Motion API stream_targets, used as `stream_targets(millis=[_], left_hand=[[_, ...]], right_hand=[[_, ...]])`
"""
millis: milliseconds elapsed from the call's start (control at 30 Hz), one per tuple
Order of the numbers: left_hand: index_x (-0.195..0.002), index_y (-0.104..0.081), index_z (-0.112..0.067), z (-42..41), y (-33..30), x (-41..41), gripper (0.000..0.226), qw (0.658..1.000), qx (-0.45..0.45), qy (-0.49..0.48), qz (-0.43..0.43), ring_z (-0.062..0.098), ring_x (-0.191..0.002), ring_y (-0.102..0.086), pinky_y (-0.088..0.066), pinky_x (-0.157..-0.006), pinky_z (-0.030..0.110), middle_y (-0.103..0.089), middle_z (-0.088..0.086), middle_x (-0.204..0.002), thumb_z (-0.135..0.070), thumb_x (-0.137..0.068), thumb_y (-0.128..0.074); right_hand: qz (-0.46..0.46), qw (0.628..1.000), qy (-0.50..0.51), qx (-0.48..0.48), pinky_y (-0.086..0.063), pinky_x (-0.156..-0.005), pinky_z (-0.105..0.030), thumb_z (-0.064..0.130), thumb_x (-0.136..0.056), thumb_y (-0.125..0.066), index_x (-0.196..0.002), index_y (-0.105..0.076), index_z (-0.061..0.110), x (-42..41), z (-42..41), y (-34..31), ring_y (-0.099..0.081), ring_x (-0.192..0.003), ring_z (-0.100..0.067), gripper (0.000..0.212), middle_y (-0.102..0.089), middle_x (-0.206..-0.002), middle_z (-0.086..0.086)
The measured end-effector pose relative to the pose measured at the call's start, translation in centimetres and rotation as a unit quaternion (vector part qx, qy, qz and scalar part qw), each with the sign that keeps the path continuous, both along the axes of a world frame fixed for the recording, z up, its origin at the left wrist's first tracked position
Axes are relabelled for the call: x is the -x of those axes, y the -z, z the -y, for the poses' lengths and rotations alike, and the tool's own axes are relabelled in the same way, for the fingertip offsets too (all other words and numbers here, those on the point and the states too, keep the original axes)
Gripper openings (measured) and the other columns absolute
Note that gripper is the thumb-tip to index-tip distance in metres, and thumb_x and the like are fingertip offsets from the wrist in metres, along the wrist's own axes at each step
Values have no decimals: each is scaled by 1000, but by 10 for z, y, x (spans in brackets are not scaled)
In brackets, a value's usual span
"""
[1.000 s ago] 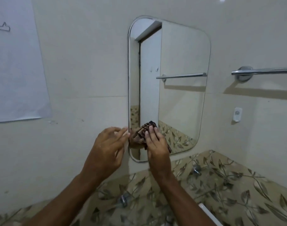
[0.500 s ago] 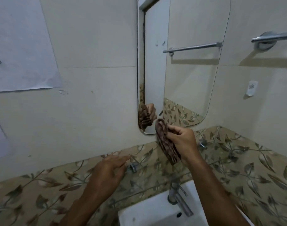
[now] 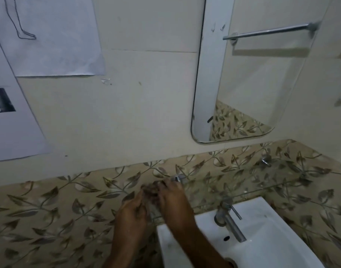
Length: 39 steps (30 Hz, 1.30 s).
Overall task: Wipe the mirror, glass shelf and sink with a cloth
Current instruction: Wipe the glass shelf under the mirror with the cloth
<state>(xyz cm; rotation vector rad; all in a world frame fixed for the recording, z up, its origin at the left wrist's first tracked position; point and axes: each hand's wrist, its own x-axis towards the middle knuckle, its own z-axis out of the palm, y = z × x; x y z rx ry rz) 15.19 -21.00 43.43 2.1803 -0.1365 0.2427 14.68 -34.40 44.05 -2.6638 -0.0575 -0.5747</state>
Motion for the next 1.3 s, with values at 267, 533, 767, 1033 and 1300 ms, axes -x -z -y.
stream_targets(millis=[267,533,767,1033,1300], left_hand=[[-136,-53,-24,-6,3,-6,47,999,3,37,-19,20,-118,-57,-40,-95,20,-61,4,-133,-5,-93,-54],[-139,-50,-21,13,11,-8,45,999,4,34,16,10,-115,-47,-33,-98,18,-52,7,-138,-10,-95,-53],[-140,-49,-21,23,14,-15,49,997,-55,35,39,17,-120,-41,-27,-98,17,-54,13,-131,-8,-93,-53],[-136,-54,-14,18,18,-20,54,996,-48,11,72,21,-122,-53,-31,-106,24,-60,5,-133,8,-87,-51],[-134,-56,-19,15,14,-16,50,998,17,-19,64,0,-108,-52,-37,-103,21,-63,-2,-128,5,-90,-54]], right_hand=[[-20,993,-32,108,-44,-104,-42,34,-94,-37,-122,-67,17,-12,-6,0,-50,-119,-28,45,-65,-125,-5],[-27,995,-34,88,-37,-115,-38,38,-102,-29,-136,-58,16,-11,6,27,-52,-132,-19,50,-61,-138,-2],[-48,995,9,83,-26,-118,-33,41,-99,-27,-141,-53,16,-4,58,30,-43,-141,-19,55,-53,-146,-1],[-126,980,150,24,-21,-121,-31,25,-104,-40,-147,-44,13,-13,152,3,-27,-148,-18,44,-43,-154,-1],[-148,942,299,22,-19,-122,-50,30,-99,-44,-151,-26,0,-19,65,10,-23,-147,-35,63,-28,-158,-21]])
